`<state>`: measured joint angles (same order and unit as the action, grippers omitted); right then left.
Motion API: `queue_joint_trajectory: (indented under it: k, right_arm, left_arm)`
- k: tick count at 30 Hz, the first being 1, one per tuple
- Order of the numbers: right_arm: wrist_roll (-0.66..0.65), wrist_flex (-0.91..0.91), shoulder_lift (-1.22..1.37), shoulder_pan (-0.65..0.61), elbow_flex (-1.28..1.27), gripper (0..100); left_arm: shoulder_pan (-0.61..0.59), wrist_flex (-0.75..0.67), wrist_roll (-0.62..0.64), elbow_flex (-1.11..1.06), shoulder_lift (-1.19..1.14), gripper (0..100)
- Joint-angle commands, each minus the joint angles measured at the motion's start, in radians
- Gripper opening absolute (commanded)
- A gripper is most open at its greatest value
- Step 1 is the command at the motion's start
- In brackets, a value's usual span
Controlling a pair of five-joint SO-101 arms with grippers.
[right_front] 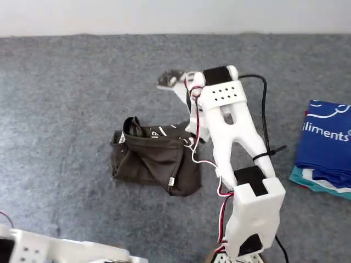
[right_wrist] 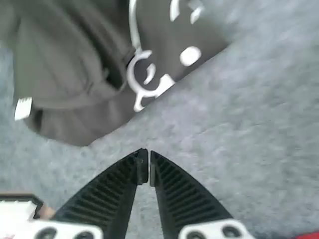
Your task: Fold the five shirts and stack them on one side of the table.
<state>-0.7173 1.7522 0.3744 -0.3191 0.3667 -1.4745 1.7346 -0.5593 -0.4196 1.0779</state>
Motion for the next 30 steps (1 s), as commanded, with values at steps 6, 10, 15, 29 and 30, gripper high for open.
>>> queue_joint_trajectory:
  k: [6, 10, 15, 29, 30]
  right_arm:
    - [0.124, -0.058, 0.110, -0.203, -0.080, 1.0]
    - [0.232, -0.071, 0.136, -0.397, -0.009, 1.0]
    - [0.293, 0.047, 0.114, -0.538, 0.270, 1.0]
    - [0.091, 0.042, 0.151, -0.125, 0.400, 1.1]
    - [0.078, 0.042, 0.183, -0.097, 0.400, 1.1]
  left_arm:
    - [-0.084, 0.017, 0.097, -0.088, 0.160, 11]
    - [-0.098, 0.015, 0.097, -0.163, 0.164, 11]
    - [-0.089, 0.008, 0.098, -0.208, 0.164, 11]
    - [-0.087, -0.012, 0.098, -0.208, 0.169, 11]
    - [-0.087, -0.012, 0.098, -0.208, 0.169, 11]
